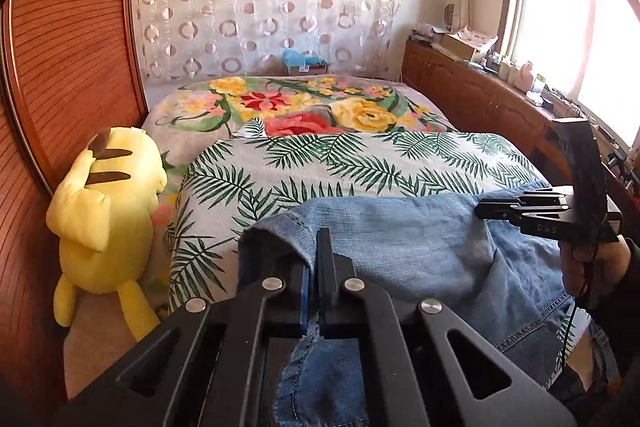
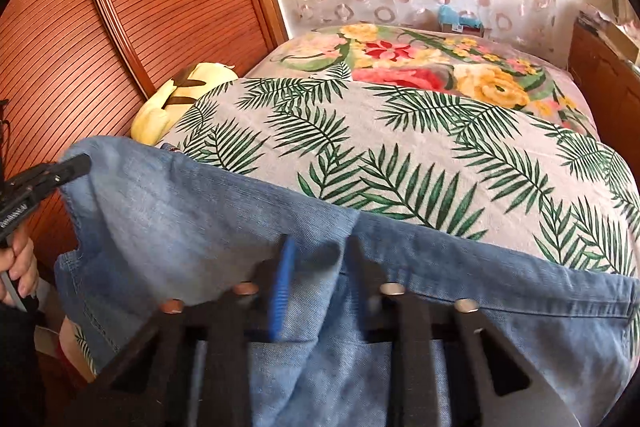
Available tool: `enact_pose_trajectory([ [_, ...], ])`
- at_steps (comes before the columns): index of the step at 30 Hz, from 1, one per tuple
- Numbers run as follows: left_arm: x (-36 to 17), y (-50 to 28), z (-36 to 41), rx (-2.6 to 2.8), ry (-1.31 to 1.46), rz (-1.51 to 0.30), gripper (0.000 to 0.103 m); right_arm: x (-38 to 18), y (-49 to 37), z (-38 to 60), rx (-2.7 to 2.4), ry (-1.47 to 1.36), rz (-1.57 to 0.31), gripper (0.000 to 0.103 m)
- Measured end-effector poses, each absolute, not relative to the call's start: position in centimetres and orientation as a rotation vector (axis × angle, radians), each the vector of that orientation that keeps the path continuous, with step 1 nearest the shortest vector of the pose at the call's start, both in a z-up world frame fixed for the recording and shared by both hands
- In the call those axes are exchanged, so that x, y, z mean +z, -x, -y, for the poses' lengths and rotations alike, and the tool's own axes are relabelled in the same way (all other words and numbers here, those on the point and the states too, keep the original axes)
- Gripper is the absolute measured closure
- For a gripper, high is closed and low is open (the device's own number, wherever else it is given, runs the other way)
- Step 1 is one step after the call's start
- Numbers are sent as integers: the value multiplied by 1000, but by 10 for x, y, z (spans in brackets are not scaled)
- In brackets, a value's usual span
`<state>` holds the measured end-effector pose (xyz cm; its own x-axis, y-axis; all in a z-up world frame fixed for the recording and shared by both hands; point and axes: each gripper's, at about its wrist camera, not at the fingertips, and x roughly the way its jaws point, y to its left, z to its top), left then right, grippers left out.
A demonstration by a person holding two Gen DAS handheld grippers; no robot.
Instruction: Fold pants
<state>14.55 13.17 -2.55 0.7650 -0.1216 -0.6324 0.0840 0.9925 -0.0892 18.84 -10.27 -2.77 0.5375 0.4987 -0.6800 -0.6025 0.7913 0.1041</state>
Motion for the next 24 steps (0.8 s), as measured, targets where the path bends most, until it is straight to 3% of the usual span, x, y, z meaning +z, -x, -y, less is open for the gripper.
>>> enact_pose_trajectory([
  [1, -24, -144, -132, -113, 54, -688, 99, -28, -188, 100, 657, 157, -754, 96],
  [4, -24, -143, -135, -110, 57, -681, 99, -28, -185, 97, 662, 173, -742, 102],
  [13, -17, -132, -143, -114, 98, -636, 99, 14, -148, 104, 682, 188, -539, 103],
  [19, -20, -131, -139, -116, 77, -641, 99, 1, -160, 102, 670, 201, -602, 103],
  [24, -25, -132, -141, -118, 81, -651, 99, -30, -174, 99, 659, 203, -697, 75],
])
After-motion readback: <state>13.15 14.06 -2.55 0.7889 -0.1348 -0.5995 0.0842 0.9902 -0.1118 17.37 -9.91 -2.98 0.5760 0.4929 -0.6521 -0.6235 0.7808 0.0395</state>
